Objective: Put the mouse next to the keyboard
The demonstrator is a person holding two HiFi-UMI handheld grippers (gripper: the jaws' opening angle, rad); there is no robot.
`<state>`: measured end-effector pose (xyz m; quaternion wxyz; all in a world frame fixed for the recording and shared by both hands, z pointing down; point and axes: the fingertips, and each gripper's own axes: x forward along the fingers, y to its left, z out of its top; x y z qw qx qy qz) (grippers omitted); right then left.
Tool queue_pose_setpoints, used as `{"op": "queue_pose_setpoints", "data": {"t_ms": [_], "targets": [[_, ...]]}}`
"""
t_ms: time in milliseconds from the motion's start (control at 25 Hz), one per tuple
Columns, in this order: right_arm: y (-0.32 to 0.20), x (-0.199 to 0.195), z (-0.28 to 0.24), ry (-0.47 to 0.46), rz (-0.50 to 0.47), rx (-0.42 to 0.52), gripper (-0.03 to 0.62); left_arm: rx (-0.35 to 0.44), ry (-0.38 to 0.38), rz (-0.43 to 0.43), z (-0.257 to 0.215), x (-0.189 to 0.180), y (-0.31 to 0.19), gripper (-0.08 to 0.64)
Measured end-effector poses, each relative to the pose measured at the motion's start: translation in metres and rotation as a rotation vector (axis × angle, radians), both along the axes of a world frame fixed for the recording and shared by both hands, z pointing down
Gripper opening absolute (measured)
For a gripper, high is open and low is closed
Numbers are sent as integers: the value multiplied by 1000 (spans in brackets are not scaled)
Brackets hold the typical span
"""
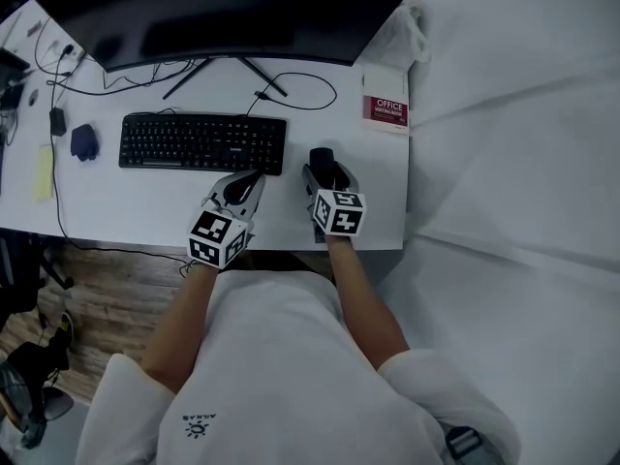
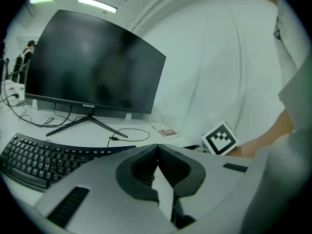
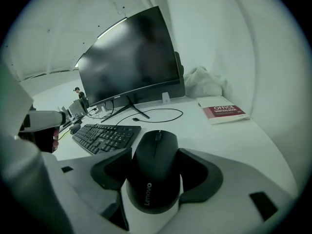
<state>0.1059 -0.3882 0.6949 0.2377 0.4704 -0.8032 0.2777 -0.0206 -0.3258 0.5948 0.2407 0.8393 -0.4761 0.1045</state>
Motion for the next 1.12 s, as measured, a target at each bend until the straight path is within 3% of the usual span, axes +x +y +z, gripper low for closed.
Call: {"op": "queue_pose_setpoints", "data": {"t_ms": [600, 1120], "targets": [[-16, -6, 31, 101, -30, -59, 307, -75, -16, 13, 22, 12, -17, 6], [-16, -9, 36, 201, -38, -27, 307, -84, -26, 3, 21, 2, -17, 6]]}}
